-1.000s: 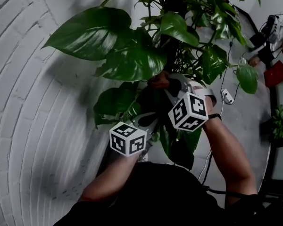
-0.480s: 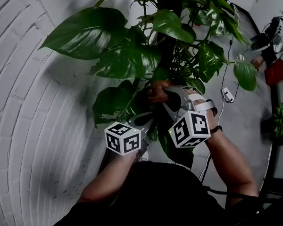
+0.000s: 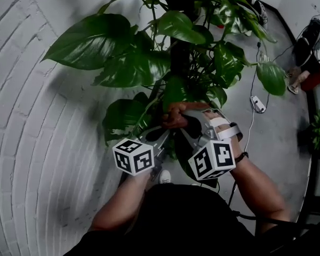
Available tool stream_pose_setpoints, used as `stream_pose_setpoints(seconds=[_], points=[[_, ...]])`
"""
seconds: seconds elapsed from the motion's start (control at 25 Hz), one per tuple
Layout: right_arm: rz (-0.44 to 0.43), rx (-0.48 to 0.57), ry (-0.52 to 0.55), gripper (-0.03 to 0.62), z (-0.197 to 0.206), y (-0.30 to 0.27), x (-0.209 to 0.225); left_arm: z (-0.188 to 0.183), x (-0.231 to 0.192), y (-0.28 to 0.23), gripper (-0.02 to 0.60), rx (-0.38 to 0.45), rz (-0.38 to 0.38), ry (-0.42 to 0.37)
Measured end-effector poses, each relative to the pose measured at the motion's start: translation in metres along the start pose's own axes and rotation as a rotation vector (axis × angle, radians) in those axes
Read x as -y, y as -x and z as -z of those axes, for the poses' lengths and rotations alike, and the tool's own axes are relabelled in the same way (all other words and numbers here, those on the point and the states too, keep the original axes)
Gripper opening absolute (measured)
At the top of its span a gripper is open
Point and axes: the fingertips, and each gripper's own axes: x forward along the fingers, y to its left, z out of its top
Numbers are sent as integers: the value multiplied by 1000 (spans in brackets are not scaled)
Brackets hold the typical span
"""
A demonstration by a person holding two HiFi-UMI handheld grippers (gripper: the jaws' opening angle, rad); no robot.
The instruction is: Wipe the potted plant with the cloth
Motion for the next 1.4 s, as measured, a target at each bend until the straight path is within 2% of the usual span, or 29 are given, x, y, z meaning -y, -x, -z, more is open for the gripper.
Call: stream_pose_setpoints(seconds=[0.56,0.76,0.96,1.08,1.16,1.32,1.4], points=[[-31,41,-106,69,-4,43,-44,-5,6,2,17,17,-9,-11],[-66,58,-155,69,-6,54,-58,-12,13,3,17,27,-24,-73],[-103,87,-201,69,-10,61,-64,-14,14,1,17,25,-29,-94],[-85,136,-245,69,-18,73,-46,-12,11,1,17,18,-45,-101],[-25,159,-259,69,-19,80,-20,-11,9,1,17,16,-54,-103],[130,110,-252,69,6,61,43,-8,4,1,17,10,-66,-95],[156,75,-275,69,27,35,67,-7,4,2,17,7,-67,-93]])
